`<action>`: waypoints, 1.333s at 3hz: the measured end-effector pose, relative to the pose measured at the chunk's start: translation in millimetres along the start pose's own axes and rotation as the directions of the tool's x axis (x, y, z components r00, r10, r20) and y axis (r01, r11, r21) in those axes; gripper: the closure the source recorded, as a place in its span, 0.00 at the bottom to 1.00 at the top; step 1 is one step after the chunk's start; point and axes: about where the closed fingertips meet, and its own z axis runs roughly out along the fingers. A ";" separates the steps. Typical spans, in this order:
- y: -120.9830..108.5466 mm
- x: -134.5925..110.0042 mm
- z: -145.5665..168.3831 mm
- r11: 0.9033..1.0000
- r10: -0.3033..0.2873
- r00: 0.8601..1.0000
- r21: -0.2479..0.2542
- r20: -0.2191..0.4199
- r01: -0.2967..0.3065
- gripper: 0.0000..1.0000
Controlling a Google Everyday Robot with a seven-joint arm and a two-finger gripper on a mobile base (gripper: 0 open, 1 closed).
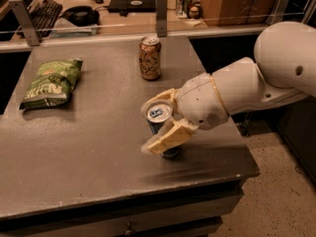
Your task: Pick redbull can
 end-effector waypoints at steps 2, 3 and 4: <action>-51.2 -12.4 -41.5 0.997 -0.034 0.999 0.068 -0.016 0.035 1.00; -88.5 -28.6 -72.3 0.992 -0.029 0.999 0.120 -0.022 0.032 1.00; -94.3 -45.9 -84.0 0.987 -0.057 0.998 0.151 -0.013 0.059 1.00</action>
Offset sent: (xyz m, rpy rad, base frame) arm 0.0951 -0.0517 0.0720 -0.0047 -0.1128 -0.0854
